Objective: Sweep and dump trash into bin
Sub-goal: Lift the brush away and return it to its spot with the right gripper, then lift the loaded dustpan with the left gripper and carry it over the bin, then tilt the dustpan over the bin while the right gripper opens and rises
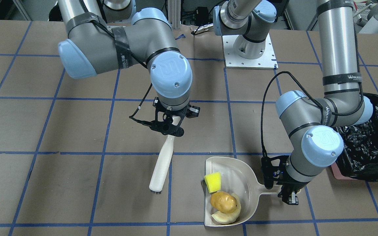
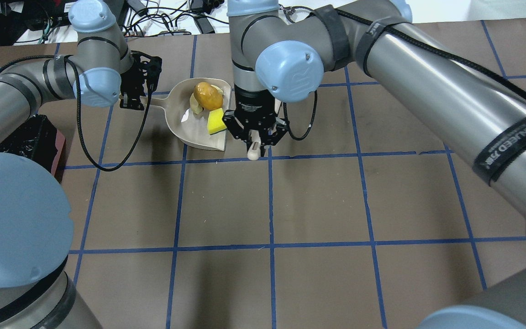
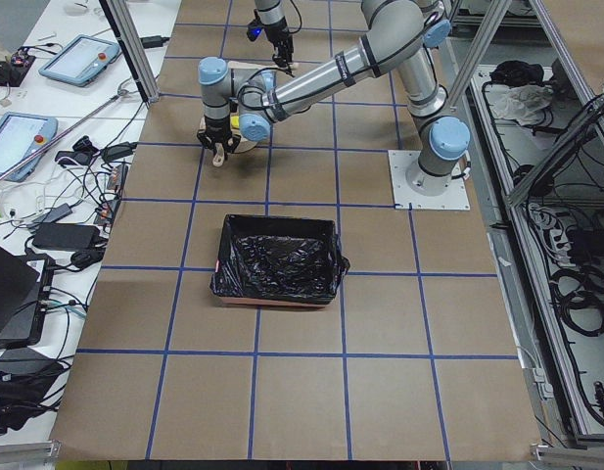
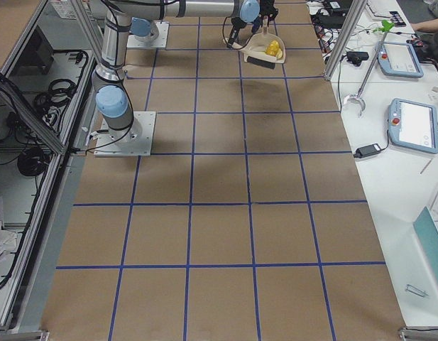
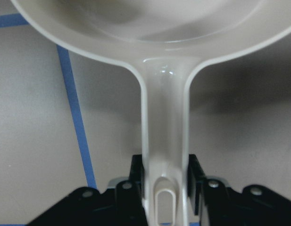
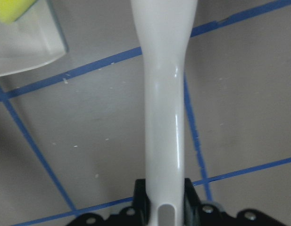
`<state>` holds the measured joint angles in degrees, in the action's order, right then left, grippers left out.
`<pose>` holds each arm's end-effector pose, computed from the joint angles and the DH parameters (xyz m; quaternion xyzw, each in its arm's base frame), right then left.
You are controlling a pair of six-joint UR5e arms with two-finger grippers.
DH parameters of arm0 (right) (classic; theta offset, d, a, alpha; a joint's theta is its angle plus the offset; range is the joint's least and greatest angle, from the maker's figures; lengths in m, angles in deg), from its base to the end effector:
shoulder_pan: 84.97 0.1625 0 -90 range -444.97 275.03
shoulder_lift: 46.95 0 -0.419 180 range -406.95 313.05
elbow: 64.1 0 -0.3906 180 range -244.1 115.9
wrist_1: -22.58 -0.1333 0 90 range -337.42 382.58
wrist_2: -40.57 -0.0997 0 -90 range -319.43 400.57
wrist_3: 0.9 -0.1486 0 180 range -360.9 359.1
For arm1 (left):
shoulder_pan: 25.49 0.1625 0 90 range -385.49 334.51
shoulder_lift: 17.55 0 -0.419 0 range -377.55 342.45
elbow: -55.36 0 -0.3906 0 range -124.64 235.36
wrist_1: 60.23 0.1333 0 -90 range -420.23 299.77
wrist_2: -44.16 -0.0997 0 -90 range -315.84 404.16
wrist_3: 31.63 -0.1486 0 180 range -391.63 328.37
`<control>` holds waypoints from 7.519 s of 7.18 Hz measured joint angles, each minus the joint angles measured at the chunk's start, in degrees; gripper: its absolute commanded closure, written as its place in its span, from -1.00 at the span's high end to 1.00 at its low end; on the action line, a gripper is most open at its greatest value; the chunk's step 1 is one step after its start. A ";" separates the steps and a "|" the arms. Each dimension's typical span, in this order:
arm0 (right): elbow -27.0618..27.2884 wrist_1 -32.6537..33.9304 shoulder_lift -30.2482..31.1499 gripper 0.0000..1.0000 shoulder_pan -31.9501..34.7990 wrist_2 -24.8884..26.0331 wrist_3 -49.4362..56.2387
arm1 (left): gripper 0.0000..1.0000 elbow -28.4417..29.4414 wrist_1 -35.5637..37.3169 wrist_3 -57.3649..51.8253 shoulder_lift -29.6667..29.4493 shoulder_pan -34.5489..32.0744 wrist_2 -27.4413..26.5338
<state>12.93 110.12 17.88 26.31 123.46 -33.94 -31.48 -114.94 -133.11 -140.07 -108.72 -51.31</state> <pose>0.3660 -0.5219 0.2913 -0.1093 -0.9839 -0.1414 0.0034 -0.0381 -0.6894 0.1875 0.7321 0.6776 0.0083 0.0698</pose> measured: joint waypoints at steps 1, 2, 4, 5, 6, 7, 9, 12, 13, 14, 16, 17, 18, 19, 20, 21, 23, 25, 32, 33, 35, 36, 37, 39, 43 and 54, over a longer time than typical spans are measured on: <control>0.78 -1.37 1.59 -1.00 -2.66 3.18 6.17 | -1.00 0.00 0.00 -0.04 0.01 0.00 0.08; 2.08 -1.63 3.25 -1.00 -5.63 4.97 12.01 | -1.00 0.00 0.03 -0.08 0.07 0.06 0.21; 4.73 -1.19 6.51 -1.00 -13.14 8.75 23.81 | -1.00 0.00 0.04 -0.24 0.28 0.31 0.47; 5.19 -1.01 7.47 -1.00 -17.16 10.34 29.40 | -1.00 -0.01 0.03 -0.21 0.40 0.56 1.03; 5.61 -0.27 7.87 -1.00 -21.39 11.14 34.83 | -1.00 -0.09 -0.01 -0.11 0.47 0.80 1.98; 6.68 1.88 7.99 -1.00 -25.39 11.51 40.07 | -1.00 -0.13 -0.03 -0.06 0.47 0.96 2.67; 11.28 9.44 8.01 -1.00 -32.27 11.81 48.18 | -1.00 -0.35 -0.08 -0.07 0.54 1.47 4.60; 16.56 17.75 6.34 -1.00 -37.13 11.82 52.36 | -1.00 -1.07 -0.32 -0.28 2.16 3.63 10.20; 17.15 18.87 5.33 -1.00 -37.92 11.79 52.41 | -1.00 -1.09 -0.36 -0.33 2.77 3.90 11.29; 17.60 19.36 4.58 -1.00 -38.53 11.79 52.35 | -1.00 -1.08 -0.45 -0.43 3.71 4.31 13.07; 18.75 20.56 3.52 -1.00 -39.05 11.85 52.15 | -1.00 -1.28 -1.38 -0.78 5.64 6.99 20.16; 19.36 21.66 2.91 -1.00 -39.23 12.03 52.20 | -1.00 -1.51 -2.64 -0.88 6.31 8.80 24.05; 19.81 22.56 2.49 -1.00 -39.51 12.46 52.38 | -1.00 -1.65 -3.98 -0.95 6.83 10.09 26.47; 20.04 22.90 2.34 -1.00 -39.82 12.81 52.47 | -1.00 -1.74 -5.45 -0.92 7.33 10.81 28.31; 20.12 22.97 2.33 -1.00 -39.99 12.98 52.43 | -1.00 -1.83 -6.80 -0.79 7.79 11.24 29.54; 20.20 22.92 2.32 -1.00 -40.04 13.05 52.40 | -1.00 -1.96 -7.88 -0.70 8.15 11.49 30.05; 20.58 22.69 2.40 -1.00 -40.08 13.35 52.28 | -1.00 -1.88 -11.35 -0.81 9.62 12.34 28.28; 20.75 22.33 2.53 -1.00 -40.11 14.83 52.01 | -1.00 -1.79 -15.52 -3.19 12.38 16.00 25.55; 21.92 22.83 2.66 0.64 -40.17 15.46 51.78 | -1.00 3.13 -19.07 -36.03 13.83 40.42 14.89; 21.91 22.85 2.70 0.78 -40.17 15.48 51.77 | -1.00 4.19 -18.68 -39.60 13.37 42.09 12.57; 21.74 22.74 2.92 0.99 -40.17 15.50 51.78 | -1.00 4.79 -15.84 -45.65 12.96 45.03 8.75; 21.53 22.52 3.89 1.00 -40.14 15.37 51.92 | -1.00 4.79 -13.35 -48.24 12.63 45.88 6.33; 21.42 22.24 6.28 1.00 -39.96 15.11 52.19 | -1.00 4.81 -9.64 -50.62 12.23 46.51 4.03; 21.35 19.59 12.64 1.00 -39.26 14.50 52.47 | -1.00 4.74 -4.47 -52.05 11.04 47.22 -0.44; 21.16 16.13 23.36 1.00 -30.35 12.04 50.43 | -1.00 4.10 -1.36 -46.09 11.89 44.29 -13.07; 21.34 11.81 28.32 0.99 -18.55 9.00 36.52 | -1.00 1.41 14.61 -42.22 14.26 35.18 -33.05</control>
<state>34.27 121.93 46.20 7.76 132.47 2.58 -30.06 -100.34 -175.32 -125.81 -73.54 -84.36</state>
